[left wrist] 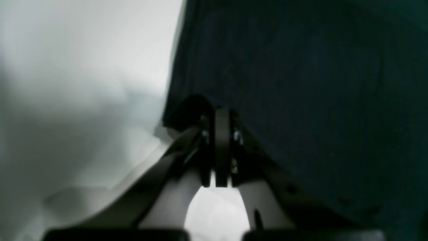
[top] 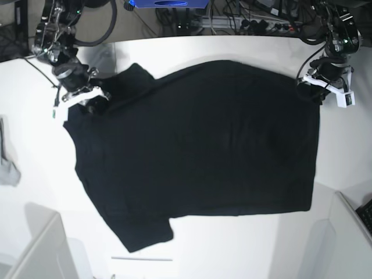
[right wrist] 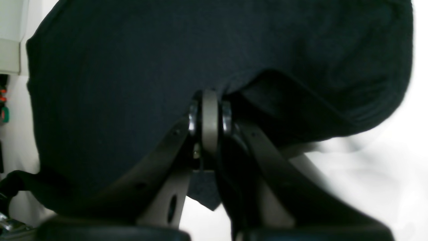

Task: Fold the T-shirt properly
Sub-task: 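Lift the shoulders and drag them toward the hem with both grippers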

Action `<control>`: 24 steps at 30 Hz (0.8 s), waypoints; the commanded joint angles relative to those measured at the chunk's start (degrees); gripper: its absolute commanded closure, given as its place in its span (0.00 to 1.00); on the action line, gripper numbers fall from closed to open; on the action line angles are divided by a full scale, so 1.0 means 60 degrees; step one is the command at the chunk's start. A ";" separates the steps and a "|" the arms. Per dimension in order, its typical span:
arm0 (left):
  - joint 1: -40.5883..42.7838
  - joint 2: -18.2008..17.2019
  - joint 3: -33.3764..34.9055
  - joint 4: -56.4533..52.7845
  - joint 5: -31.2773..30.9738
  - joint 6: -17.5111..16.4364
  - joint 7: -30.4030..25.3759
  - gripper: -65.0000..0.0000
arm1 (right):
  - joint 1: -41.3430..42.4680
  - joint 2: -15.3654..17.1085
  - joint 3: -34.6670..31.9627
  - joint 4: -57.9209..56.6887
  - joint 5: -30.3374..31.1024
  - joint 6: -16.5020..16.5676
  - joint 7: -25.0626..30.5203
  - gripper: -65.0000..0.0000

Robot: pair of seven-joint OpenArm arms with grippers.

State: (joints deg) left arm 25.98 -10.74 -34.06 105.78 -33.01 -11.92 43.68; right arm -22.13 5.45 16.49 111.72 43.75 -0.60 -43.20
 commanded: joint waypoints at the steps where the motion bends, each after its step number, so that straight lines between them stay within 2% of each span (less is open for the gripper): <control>1: -0.0073 -0.0122 -0.0059 0.0165 0.0045 0.0016 -0.0152 1.00 | 0.0194 0.0080 0.0043 0.0054 0.0101 0.0064 0.0086 1.00; 7: -0.0410 -0.0107 -0.0059 0.0136 0.0264 0.0016 -0.0079 1.00 | 0.0897 0.0080 0.0043 -0.0767 0.0101 0.0064 -0.0016 1.00; 10: -0.0806 -0.0122 -0.0088 -0.0084 0.0264 0.0031 0.0419 1.00 | 0.1190 0.0095 0.0043 -0.1118 0.0101 0.0064 -0.0016 1.00; 12: -0.0996 -0.0122 -0.0088 -0.0259 0.0264 0.0310 0.0551 1.00 | 0.1410 0.0095 0.0028 -0.1382 0.0101 0.0064 -0.0016 1.00; 15: -0.1201 -0.0122 -0.0044 -0.0421 0.0279 0.0559 0.0566 1.00 | 0.1703 0.0095 0.0013 -0.1748 0.0086 0.0064 -0.0016 1.00; 21: -0.1494 -0.0166 -0.0074 -0.0714 0.0279 0.0559 0.0566 1.00 | 0.2450 0.0109 0.0013 -0.2598 0.0086 0.0064 -0.0016 1.00; 24: -0.1641 -0.0166 -0.0074 -0.0802 0.0279 0.0559 0.0581 1.00 | 0.2802 0.0315 -0.0016 -0.2935 0.0086 0.0064 -0.0016 1.00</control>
State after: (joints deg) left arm 16.38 -10.96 -34.09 100.20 -30.94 -8.56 48.27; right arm -6.04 6.72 16.23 93.21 43.59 -0.62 -44.25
